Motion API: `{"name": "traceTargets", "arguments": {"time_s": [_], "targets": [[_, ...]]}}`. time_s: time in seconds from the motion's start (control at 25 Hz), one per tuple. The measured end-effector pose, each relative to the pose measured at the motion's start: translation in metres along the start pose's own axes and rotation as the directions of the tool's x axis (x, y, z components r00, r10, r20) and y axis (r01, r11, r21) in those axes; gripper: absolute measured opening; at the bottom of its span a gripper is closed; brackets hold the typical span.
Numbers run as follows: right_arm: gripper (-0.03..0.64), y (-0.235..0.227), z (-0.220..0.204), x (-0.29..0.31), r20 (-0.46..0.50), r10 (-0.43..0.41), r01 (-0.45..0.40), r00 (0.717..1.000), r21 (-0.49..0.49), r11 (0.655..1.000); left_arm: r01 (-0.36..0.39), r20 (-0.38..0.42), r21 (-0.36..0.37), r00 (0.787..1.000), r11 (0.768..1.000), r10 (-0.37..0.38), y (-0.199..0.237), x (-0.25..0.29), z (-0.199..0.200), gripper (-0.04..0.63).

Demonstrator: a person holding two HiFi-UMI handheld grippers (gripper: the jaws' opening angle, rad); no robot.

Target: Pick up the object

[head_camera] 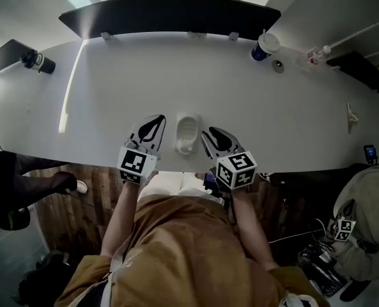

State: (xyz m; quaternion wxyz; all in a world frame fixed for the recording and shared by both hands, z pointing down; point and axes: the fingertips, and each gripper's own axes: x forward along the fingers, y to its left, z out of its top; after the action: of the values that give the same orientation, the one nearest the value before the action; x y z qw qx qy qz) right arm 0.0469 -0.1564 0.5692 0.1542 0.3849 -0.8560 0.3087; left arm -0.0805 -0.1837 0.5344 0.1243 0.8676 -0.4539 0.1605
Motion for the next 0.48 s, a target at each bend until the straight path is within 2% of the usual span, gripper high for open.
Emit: {"name": "traceTargets", "arguments": {"time_s": [0.08, 0.16, 0.24, 0.4, 0.48], "targets": [[0.097, -0.004, -0.011, 0.007, -0.042, 0.003, -0.003, 0.999, 0.012, 1.0, 0.109, -0.067, -0.042, 0.991, 0.993, -0.112, -0.009, 0.013, -0.02, 0.008], [0.097, -0.007, -0.017, 0.013, -0.07, 0.003, -0.002, 0.998, 0.009, 1.0, 0.162, -0.107, -0.073, 0.98, 0.984, -0.169, -0.014, 0.021, -0.034, 0.008], [0.097, -0.009, -0.02, 0.016, -0.077, 0.001, 0.0, 0.997, 0.01, 1.0, 0.176, -0.137, -0.104, 0.972, 0.979, -0.19, -0.016, 0.025, -0.045, 0.032], [0.097, -0.014, -0.024, 0.022, -0.079, -0.013, 0.013, 0.997, 0.001, 1.0, 0.174, -0.209, -0.265, 0.95, 0.949, -0.232, -0.019, 0.035, -0.073, 0.101], [0.098, -0.015, -0.033, 0.027, -0.107, -0.003, 0.004, 0.994, 0.009, 1.0, 0.175, -0.234, -0.302, 0.939, 0.937, -0.251, -0.02, 0.038, -0.085, 0.115]]}}
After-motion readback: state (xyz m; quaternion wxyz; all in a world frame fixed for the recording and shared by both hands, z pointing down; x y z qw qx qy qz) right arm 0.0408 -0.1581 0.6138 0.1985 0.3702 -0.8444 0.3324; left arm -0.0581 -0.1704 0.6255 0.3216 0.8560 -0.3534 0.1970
